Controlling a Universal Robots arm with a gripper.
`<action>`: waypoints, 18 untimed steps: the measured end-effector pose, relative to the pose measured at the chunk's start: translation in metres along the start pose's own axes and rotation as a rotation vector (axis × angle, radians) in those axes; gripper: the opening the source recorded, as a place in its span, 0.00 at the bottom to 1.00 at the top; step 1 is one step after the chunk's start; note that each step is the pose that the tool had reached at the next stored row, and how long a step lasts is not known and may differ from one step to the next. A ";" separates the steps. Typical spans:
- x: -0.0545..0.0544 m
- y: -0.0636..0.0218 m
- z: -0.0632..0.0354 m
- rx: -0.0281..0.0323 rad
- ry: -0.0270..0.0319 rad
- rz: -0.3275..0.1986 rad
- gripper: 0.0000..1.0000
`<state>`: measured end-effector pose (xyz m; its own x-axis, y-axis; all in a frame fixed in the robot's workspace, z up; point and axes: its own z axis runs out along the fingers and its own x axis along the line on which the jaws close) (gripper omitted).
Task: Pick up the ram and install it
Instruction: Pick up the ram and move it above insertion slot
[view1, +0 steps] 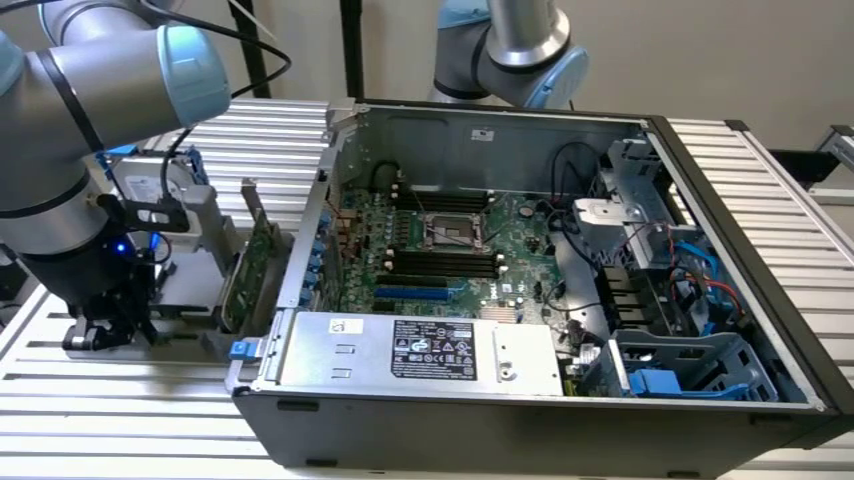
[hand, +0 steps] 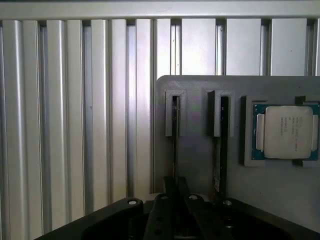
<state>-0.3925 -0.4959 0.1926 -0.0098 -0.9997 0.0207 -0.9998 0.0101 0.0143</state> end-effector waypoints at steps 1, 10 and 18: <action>0.000 0.0000 0.0000 0.0000 0.0000 0.000 0.00; 0.000 0.0001 -0.0016 0.0000 0.0000 0.000 0.00; 0.000 0.0003 -0.0192 0.0000 -0.0001 0.000 0.00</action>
<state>-0.3925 -0.4958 0.2118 -0.0099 -0.9997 0.0206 -0.9998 0.0102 0.0143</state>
